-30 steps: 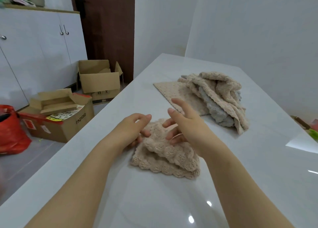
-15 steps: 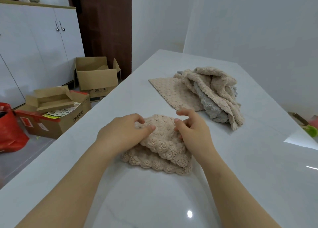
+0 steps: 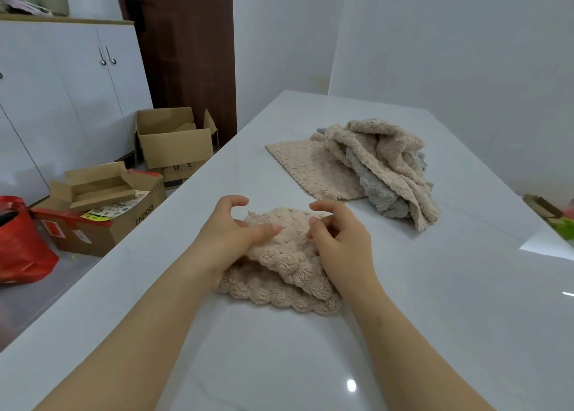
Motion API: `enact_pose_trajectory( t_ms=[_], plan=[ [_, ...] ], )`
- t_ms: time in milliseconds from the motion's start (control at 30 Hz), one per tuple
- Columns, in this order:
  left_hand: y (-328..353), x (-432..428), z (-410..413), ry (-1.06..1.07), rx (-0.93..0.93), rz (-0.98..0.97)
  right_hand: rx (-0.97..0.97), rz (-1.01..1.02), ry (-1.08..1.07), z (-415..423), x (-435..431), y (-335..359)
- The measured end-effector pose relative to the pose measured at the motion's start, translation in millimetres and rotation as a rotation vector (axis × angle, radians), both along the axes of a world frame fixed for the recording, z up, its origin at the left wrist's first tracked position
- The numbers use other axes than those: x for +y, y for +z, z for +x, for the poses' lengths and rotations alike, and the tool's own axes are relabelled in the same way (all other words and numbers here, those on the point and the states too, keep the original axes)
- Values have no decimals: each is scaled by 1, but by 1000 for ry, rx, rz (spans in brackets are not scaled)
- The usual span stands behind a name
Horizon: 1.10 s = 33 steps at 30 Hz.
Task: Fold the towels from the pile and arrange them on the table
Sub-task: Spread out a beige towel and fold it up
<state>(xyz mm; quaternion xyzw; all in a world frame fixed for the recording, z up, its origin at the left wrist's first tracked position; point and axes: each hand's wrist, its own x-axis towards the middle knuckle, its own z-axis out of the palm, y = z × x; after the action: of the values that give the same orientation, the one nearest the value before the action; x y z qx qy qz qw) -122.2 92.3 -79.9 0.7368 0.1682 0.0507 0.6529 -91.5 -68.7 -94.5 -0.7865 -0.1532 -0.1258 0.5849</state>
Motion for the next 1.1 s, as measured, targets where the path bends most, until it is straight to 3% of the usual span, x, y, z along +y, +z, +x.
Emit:
enact_pose_trajectory(
  t_ms=[67,200,300,500,567,667,767,900,1033,1100],
  plan=[
    [-5,-3,1,25,-43,188,-19,21,-2,0,-1,1],
    [2,0,-3,14,-183,262,-46,81,-45,1,-4,4],
    [8,12,-6,-58,-168,412,-52,53,-67,-1,-3,4],
    [7,25,-9,-189,22,671,-78,-389,28,-3,5,1],
    [6,24,-8,-164,17,769,-140,-435,-28,-4,5,2],
    [4,20,-6,-135,-127,701,-273,-396,-139,-8,7,7],
    [4,17,-5,-131,-189,598,-232,-489,-129,-8,9,7],
    [2,22,-6,-185,-36,750,-58,-682,-80,-6,6,1],
    [4,20,-5,-69,-187,805,-123,-541,-162,-4,5,2],
    [-1,15,0,-173,-165,935,-111,-534,-152,-4,6,2]
  ],
)
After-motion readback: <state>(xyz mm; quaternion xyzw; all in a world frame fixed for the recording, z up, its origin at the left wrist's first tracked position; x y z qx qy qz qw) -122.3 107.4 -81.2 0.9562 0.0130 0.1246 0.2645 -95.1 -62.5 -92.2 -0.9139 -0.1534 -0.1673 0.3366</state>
